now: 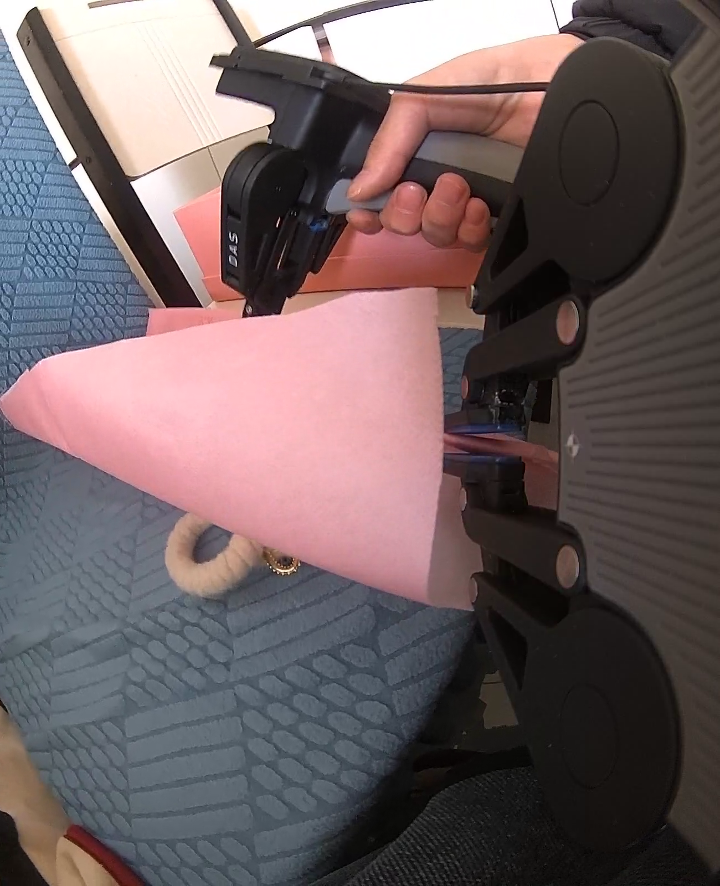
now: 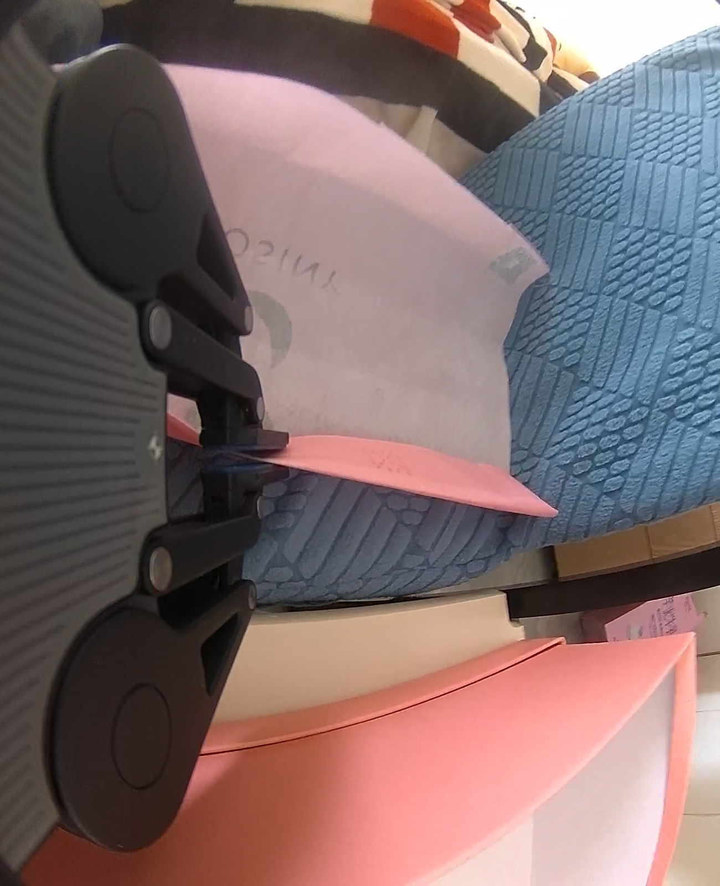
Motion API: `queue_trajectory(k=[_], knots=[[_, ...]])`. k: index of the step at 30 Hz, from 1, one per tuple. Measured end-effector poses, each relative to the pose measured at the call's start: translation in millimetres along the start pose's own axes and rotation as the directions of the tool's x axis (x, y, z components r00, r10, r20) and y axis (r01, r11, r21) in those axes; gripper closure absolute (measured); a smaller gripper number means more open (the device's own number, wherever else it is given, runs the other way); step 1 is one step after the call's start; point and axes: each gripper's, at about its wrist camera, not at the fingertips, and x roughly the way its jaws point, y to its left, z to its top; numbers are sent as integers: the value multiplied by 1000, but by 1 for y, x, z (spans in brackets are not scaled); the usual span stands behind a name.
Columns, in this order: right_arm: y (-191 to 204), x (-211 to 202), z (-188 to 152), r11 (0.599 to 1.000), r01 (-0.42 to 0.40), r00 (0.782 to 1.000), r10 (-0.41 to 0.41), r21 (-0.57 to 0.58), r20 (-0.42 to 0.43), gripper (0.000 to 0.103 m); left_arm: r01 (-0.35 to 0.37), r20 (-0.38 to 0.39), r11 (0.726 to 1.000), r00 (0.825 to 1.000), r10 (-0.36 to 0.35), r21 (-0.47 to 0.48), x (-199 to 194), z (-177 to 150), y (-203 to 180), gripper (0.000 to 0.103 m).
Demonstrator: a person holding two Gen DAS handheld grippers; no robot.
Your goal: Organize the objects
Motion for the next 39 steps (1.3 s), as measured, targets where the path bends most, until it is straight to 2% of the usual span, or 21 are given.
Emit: queue_trajectory(k=[3, 5, 7, 8, 15, 18, 22, 30, 36, 39], knots=[[3, -10, 0, 1000, -8, 999, 8, -18, 42, 92, -2, -1, 1000, 1000, 2, -20, -1, 1, 1, 94], [5, -18, 0, 999, -38, 997, 39, -14, 68, 85, 13, -11, 998, 1000, -14, -58, 0, 1, 5, 95], [6, -26, -2, 997, -83, 993, 83, -5, 89, 70, 22, -17, 995, 1000, -24, -92, 0, 1, 9, 94], [8, -30, -4, 995, -103, 990, 103, -5, 96, 69, 25, -18, 994, 999, -27, -105, 0, 2, 11, 94], [33, -43, -19, 970, -229, 971, 234, -84, 50, 69, 21, -13, 990, 1000, -23, -138, -1, 2, 10, 94], [45, -37, -26, 967, -212, 977, 214, -142, -1, 72, 18, -11, 990, 1000, -20, -140, -2, 2, 7, 94], [48, -23, -35, 974, -172, 985, 164, -150, -60, 84, 10, -11, 990, 1000, -12, -138, -3, 2, 4, 94], [40, 1, -40, 979, -184, 977, 171, -93, -128, 84, -21, 13, 996, 1000, 23, -86, -13, 0, -11, 94], [45, 5, -45, 976, -184, 974, 166, -115, -152, 84, -52, 50, 999, 997, 52, 9, -23, 1, -30, 94], [43, 5, -46, 977, -193, 972, 177, -90, -154, 85, -68, 72, 996, 995, 64, 60, -25, 2, -31, 94]])
